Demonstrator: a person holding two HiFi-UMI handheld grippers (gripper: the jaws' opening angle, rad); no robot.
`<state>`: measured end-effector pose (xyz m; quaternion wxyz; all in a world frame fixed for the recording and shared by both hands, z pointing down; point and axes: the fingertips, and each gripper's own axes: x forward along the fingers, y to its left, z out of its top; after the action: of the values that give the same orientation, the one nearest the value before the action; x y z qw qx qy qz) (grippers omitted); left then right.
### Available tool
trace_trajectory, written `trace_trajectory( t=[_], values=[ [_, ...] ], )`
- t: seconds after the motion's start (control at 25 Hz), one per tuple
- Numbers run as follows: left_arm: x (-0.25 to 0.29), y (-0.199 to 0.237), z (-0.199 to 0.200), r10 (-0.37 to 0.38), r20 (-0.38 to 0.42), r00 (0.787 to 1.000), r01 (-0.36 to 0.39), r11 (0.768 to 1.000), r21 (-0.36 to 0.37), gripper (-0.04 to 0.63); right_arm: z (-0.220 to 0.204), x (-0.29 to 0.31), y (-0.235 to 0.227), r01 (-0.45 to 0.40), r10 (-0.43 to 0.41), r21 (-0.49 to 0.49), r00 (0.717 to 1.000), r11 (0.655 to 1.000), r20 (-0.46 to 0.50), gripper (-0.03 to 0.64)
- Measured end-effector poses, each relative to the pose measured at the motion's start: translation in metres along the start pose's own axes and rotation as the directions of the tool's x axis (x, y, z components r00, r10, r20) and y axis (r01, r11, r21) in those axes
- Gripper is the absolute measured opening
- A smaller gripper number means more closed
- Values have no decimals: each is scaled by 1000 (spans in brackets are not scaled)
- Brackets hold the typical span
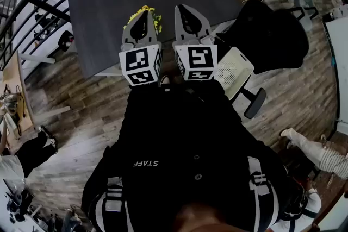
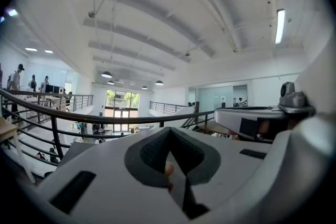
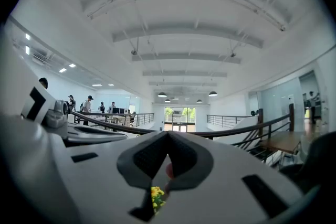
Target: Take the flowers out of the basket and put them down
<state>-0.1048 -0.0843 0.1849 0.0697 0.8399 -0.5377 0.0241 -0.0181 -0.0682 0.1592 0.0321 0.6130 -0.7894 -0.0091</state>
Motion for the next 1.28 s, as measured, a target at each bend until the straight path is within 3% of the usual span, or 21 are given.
trace_trajectory(
  t=[1.28],
  values=[
    [4, 13, -5, 7, -8, 1000, -7, 1000, 16, 0, -5, 11, -1, 7, -7, 23, 1000, 1000, -3, 12]
  ],
)
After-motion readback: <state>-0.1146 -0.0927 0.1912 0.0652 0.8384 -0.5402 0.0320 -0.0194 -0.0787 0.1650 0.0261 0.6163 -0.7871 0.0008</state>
